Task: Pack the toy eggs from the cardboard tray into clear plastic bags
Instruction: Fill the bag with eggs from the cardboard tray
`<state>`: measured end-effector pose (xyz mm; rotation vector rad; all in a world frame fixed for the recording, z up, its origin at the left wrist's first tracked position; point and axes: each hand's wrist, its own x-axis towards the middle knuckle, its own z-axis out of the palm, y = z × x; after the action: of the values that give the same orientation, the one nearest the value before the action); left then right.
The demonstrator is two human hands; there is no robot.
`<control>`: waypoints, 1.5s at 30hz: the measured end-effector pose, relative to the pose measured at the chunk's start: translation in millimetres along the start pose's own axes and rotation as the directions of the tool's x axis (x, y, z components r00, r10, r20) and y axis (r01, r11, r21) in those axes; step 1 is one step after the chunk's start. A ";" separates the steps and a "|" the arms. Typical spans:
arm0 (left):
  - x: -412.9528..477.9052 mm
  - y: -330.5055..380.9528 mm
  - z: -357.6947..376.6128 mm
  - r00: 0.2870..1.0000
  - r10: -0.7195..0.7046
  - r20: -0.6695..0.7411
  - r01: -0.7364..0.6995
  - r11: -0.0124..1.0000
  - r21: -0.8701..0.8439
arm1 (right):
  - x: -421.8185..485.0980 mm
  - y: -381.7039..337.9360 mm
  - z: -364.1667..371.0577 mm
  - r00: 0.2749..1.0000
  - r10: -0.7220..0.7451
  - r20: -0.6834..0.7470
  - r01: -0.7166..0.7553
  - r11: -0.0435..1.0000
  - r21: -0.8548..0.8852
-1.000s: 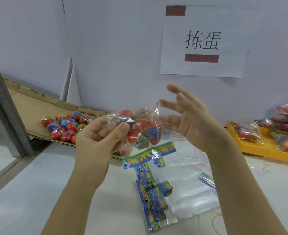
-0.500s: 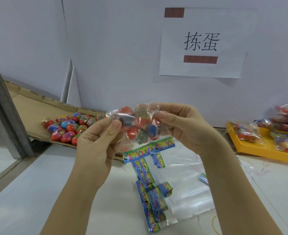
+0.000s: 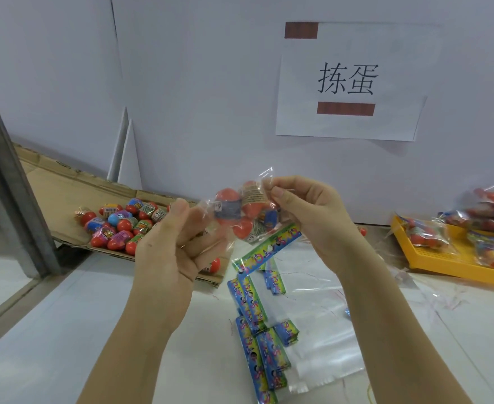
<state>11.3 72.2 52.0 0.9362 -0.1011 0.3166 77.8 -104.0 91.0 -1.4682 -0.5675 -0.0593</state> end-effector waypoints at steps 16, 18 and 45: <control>3.5 -2.5 1.3 0.993 -0.041 -0.113 0.024 0.989 -0.149 | -2.1 -1.7 3.1 0.999 -0.039 -0.017 0.036 0.991 -0.128; 3.7 -3.5 0.1 0.994 -0.027 -0.108 0.011 0.990 -0.144 | -2.2 -1.0 4.8 0.999 0.012 -0.035 -0.015 0.996 -0.092; -4.2 -9.6 3.4 0.997 0.071 0.000 -0.070 0.981 0.183 | -2.3 -4.2 1.8 0.999 0.047 -0.002 -0.047 0.997 -0.055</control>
<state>10.5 63.2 45.6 1.1150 -0.1002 0.3994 73.6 -103.6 93.9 -1.5341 -0.5337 -0.0388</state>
